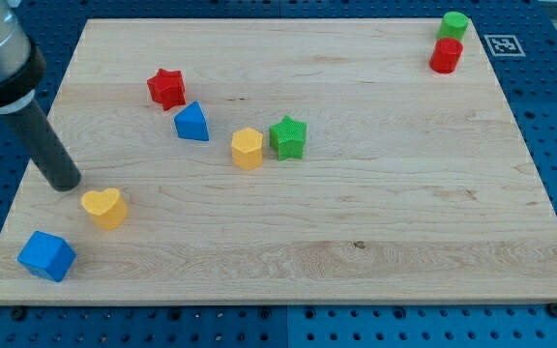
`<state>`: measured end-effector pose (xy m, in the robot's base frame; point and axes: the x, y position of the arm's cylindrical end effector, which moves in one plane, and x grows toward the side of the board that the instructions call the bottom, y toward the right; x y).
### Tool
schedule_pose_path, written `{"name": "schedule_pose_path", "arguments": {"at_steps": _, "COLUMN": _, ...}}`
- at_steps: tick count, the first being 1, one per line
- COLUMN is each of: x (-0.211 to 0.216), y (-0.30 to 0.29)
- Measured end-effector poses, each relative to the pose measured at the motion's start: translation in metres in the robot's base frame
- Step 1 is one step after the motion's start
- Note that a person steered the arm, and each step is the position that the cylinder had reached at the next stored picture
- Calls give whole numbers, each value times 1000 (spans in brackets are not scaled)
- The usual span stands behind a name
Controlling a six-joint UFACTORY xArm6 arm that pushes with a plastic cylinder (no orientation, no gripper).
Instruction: Touch the top of the yellow heart
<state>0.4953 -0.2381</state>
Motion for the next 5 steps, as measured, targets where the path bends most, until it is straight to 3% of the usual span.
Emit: {"name": "schedule_pose_path", "arguments": {"at_steps": 5, "x": 11, "y": 53}}
